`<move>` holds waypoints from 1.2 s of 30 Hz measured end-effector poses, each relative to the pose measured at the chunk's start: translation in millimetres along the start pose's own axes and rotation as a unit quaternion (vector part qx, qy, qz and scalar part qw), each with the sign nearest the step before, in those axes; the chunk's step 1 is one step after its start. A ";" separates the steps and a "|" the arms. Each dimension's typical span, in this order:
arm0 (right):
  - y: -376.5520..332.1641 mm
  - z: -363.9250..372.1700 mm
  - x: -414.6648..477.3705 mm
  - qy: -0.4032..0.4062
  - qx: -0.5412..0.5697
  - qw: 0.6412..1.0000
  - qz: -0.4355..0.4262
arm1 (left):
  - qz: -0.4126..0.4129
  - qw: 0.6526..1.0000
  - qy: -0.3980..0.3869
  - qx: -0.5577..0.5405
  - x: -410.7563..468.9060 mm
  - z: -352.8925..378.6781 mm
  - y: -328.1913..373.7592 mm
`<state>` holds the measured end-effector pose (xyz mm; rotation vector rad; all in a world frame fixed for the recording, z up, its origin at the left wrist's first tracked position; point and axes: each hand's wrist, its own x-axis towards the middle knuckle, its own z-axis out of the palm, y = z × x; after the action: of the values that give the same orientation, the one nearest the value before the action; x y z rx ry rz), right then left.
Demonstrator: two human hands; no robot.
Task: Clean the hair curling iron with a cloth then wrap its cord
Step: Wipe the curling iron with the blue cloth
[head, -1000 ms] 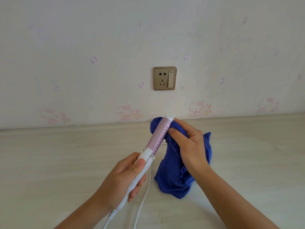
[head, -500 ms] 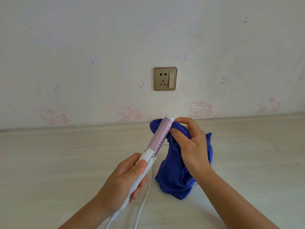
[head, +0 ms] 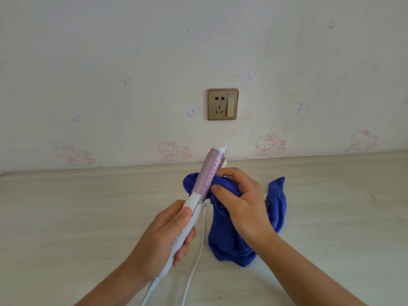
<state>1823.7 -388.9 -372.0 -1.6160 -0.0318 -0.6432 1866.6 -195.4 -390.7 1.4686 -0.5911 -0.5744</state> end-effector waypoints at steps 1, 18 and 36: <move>-1.7 -2.5 2.3 0.025 -0.001 1.000 -0.003 | -0.001 1.000 -0.004 0.005 -0.3 1.3 0.0; -3.2 -1.0 0.8 0.030 0.002 1.000 -0.009 | -0.001 1.000 -0.013 0.003 -0.1 1.0 3.7; -2.6 -11.9 9.3 0.105 -0.001 0.994 0.001 | 0.004 0.999 -0.023 0.024 -0.4 3.7 -1.8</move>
<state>1825.9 -402.6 -365.6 -1.5423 0.1252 -0.8076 1863.7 -197.8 -392.5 1.5011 -0.6501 -0.5928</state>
